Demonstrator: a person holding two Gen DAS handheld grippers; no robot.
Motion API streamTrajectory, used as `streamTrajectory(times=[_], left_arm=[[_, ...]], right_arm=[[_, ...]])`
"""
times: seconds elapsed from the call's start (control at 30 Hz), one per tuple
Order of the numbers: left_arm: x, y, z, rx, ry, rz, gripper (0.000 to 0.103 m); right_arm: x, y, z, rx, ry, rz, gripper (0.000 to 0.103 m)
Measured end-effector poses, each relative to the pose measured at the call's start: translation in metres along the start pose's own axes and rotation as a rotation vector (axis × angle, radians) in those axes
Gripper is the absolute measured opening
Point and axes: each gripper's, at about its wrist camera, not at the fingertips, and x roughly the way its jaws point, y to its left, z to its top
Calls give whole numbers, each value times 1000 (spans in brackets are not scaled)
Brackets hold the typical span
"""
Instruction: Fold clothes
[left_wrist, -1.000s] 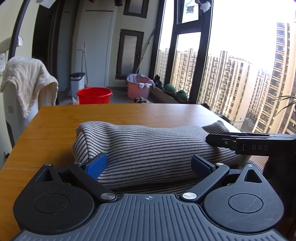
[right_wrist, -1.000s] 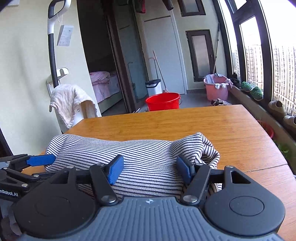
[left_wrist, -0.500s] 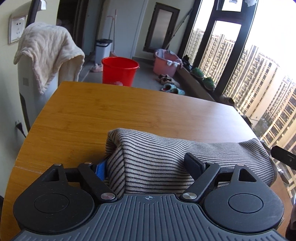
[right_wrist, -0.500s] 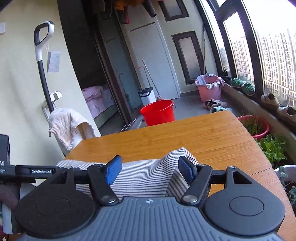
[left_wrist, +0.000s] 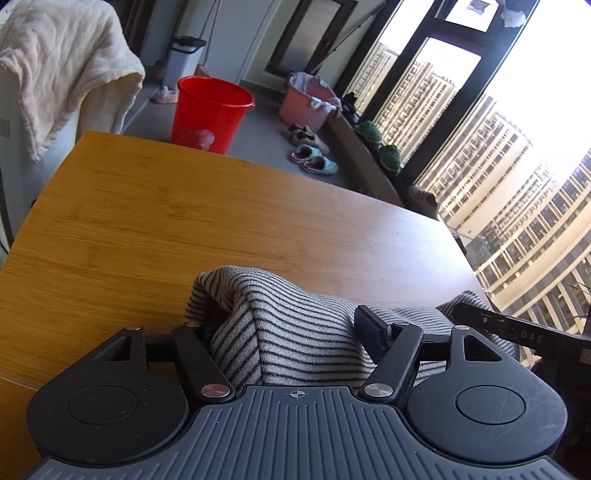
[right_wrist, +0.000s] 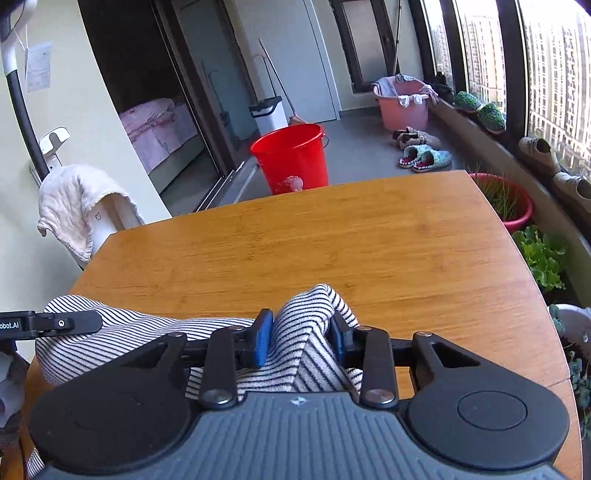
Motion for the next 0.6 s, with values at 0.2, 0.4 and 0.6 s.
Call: streamTrajectory(times=[0.2,0.4,0.6], left_arm=[[-47,-12,1,52,-152,-28,55],[-78,-21,-81,135,-106,-46,52],[-118,-19,-124,173,-105,-113,59]], right_arm=[[-45,0,9,-24,-152,93,22],[-97,-18,-58,53,-140,194,22],[-119,-38,-114,119,-62,159,22]])
